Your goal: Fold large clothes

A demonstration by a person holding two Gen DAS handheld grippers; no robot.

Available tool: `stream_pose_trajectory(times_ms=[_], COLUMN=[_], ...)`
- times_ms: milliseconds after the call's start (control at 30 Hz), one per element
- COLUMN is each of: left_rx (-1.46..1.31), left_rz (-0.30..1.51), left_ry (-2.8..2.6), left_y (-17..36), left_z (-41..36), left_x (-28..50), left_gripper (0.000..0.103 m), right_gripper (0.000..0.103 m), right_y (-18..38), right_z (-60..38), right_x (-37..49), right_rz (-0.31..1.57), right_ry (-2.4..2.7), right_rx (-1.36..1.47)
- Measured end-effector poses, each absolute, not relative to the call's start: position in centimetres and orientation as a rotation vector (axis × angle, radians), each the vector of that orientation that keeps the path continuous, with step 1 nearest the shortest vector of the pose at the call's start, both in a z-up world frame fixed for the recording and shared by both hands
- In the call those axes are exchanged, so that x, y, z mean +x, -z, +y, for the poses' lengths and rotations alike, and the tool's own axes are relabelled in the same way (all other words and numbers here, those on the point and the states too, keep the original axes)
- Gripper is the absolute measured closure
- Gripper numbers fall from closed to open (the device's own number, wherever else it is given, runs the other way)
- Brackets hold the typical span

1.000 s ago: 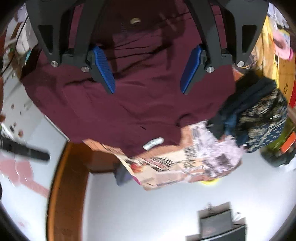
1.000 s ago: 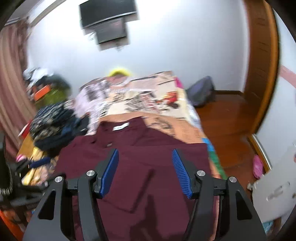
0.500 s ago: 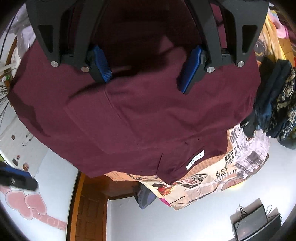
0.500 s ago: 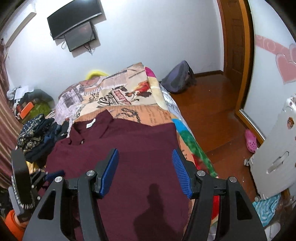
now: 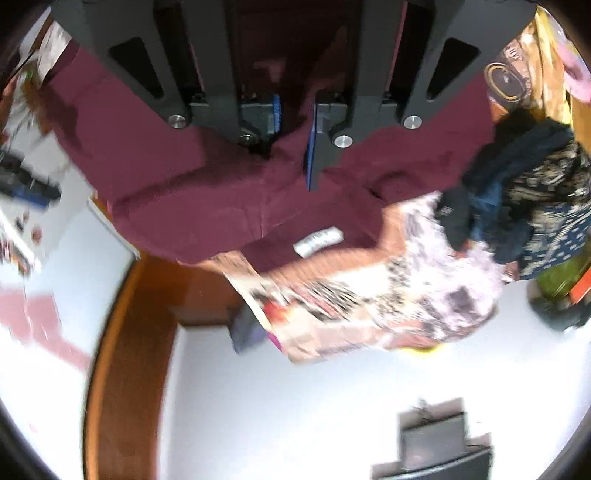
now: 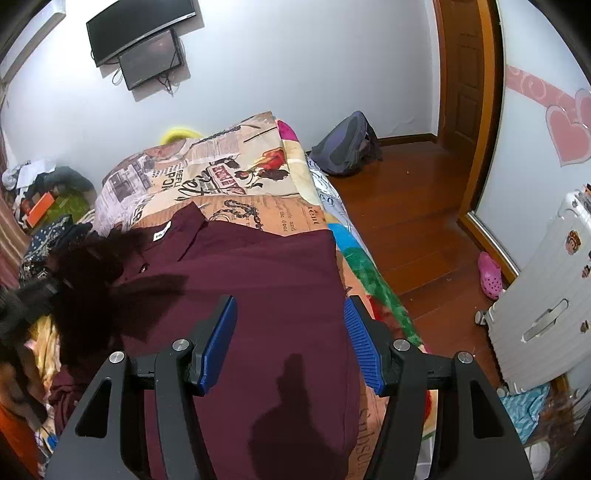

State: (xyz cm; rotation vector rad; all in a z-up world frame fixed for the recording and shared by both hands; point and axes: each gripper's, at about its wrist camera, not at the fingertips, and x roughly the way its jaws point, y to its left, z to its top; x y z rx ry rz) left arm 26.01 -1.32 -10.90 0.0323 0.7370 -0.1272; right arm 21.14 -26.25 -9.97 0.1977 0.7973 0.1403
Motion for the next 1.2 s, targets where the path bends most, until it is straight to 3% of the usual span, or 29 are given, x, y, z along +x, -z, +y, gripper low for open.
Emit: stream_pose_trajectory(times_ms=[200,367,500,833,900,967,1033,1200], left_rx=[-0.067,-0.092,-0.116,-0.284,-0.339,-0.342,-0.316,-0.311], left_rz=[0.646,0.633,0.697,1.024,1.06,1.06,1.033,1.045], left_ry=[-0.018,-0.152,-0.23,-0.157,-0.138,-0.183,-0.23,-0.238], left_y=[7.8,8.2,10.9,23.3,25.0,25.4,25.3,24.8], left_z=[6.5,11.9,15.2,19.4,19.6,19.4,19.4,20.2], left_x=[24.2,22.6,21.6,18.7,18.0,17.2,16.4,15.7], left_gripper=[0.095,0.095,0.095,0.091,0.086,0.054,0.041,0.04], right_gripper=[0.047,0.047,0.047,0.047,0.047,0.047,0.047,0.047], right_y=[10.1,10.5,11.3,13.8,14.1,14.4,14.5,14.4], right_z=[-25.3,-23.6,-22.4,-21.0,-20.9,-20.9,-21.1,-21.6], right_x=[21.6,22.0,22.1,22.6,22.6,22.6,22.5,22.9], right_rz=[0.811,0.839,0.874,0.978,0.996,1.009,1.012,1.025], right_ry=[-0.158,-0.186,-0.203,-0.208,-0.212,-0.214,-0.218,-0.233], right_rx=[0.186,0.15,0.114,0.052,0.049,0.056,0.071,0.111])
